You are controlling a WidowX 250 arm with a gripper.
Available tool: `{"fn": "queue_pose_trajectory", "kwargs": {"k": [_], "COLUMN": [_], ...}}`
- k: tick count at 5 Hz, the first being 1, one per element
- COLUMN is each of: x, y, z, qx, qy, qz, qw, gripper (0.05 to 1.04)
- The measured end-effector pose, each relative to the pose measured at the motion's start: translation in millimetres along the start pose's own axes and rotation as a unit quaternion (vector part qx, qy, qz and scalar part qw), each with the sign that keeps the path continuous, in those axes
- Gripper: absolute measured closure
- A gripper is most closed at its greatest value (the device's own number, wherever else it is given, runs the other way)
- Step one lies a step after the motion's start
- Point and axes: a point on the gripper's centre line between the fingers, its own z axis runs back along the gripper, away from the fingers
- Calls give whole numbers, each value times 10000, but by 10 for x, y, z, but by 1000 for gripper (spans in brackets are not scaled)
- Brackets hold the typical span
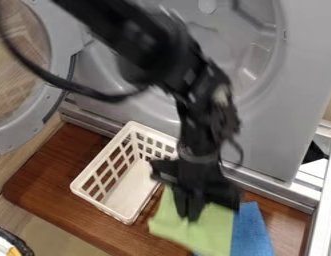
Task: Put the green towel in the white basket
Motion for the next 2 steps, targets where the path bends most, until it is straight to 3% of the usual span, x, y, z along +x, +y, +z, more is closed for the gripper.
{"fn": "queue_pose_trajectory", "kwargs": {"k": [1, 2], "x": [132, 246], "y": [76, 316], "z": [237, 318], "qx": [-12, 40], "qy": [-173, -185], "qz": [290, 739], "qw": [9994, 9971], "gripper": [1031, 1031]}}
